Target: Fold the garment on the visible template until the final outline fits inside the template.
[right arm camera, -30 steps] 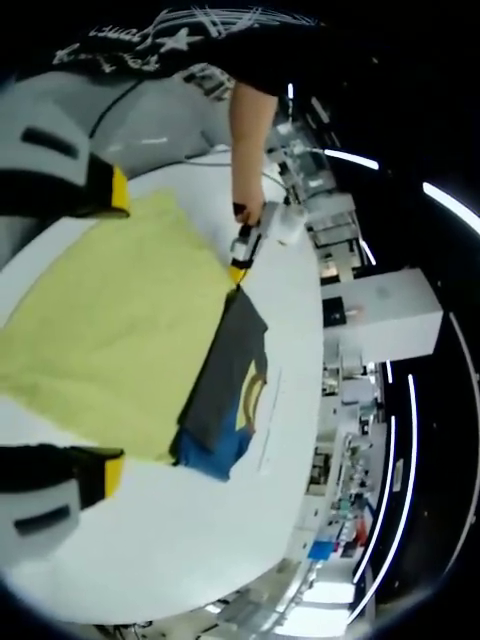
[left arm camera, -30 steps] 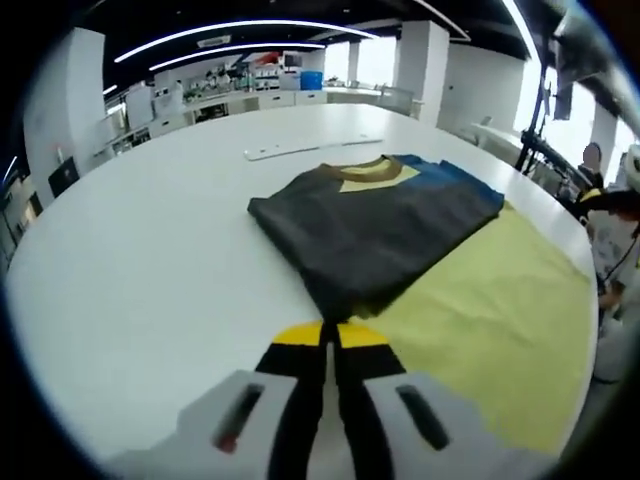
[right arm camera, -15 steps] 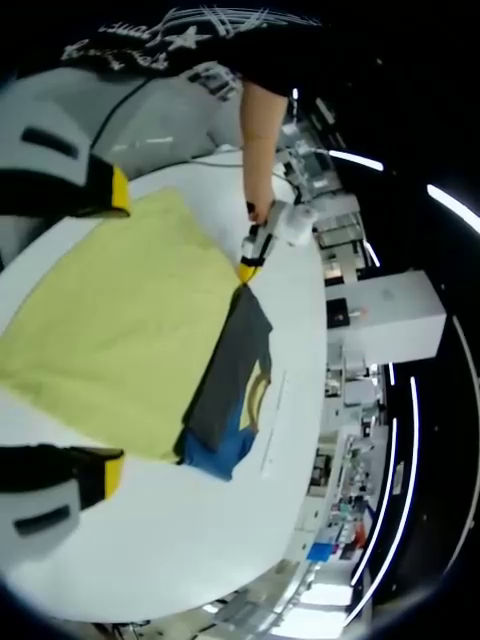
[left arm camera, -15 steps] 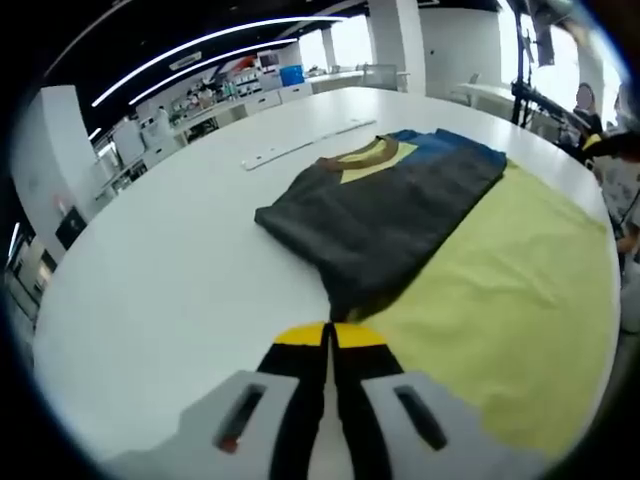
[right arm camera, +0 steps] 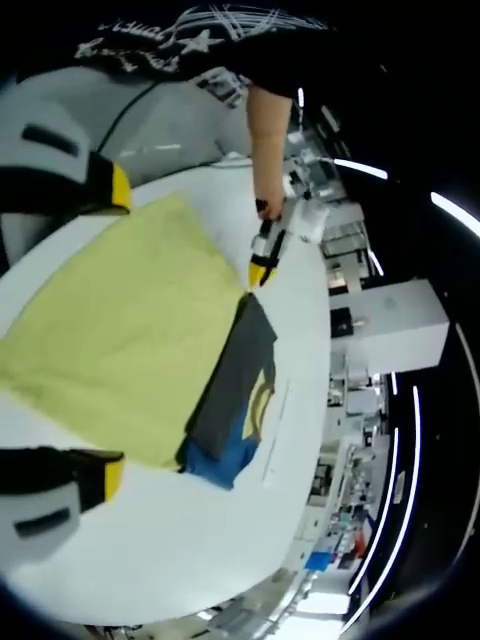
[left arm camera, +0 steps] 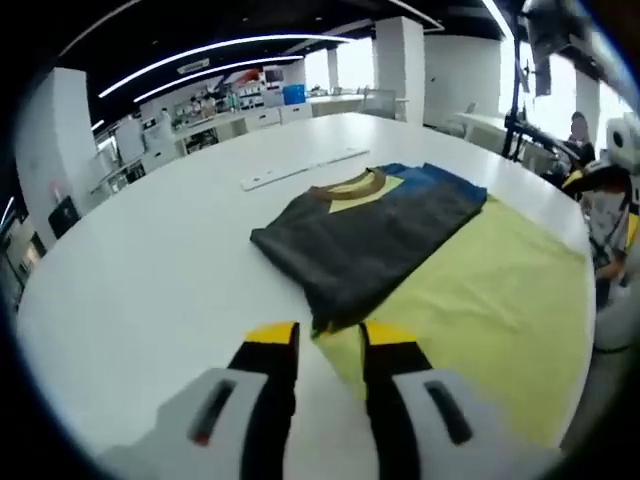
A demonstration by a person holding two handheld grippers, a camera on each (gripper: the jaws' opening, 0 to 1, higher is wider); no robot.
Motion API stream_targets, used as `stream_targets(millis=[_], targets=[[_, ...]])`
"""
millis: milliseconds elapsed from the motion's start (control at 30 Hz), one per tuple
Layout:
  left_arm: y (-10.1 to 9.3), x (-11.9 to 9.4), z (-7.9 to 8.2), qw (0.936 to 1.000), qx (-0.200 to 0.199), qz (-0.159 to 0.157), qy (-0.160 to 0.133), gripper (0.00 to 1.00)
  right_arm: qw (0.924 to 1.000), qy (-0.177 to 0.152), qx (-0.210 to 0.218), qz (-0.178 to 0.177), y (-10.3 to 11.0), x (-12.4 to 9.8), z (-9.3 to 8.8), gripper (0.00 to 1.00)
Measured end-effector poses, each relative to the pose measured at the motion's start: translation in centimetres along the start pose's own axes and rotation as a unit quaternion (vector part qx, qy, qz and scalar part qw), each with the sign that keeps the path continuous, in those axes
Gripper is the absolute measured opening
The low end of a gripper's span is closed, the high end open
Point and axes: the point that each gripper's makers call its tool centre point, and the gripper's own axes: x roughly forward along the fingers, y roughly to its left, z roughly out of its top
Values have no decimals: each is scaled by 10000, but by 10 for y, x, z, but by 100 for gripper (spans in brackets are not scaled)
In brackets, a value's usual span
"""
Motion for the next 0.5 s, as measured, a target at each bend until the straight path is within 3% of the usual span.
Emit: stream_targets(millis=[100,233,300,367,500], targets=[[-5,-9,1,9999,-27,-137,-101,35,9999,112,-86,76,2,0,-5,100],[-27,-22,0,9990,-38,-438,-101,49,9996,195,-128,145,1,0,-10,100],[-37,-30,0,9972,-280,-659,-193,56,9995,222,-132,173,1,0,-13,100],[-42,-38,-2,9968,-315,-687,-251,62,9992,280,-182,199,1,0,-17,100],[-56,-49,-18,9953,-323,-916,-33,70,9982,435,-309,279,2,1,-25,100]])
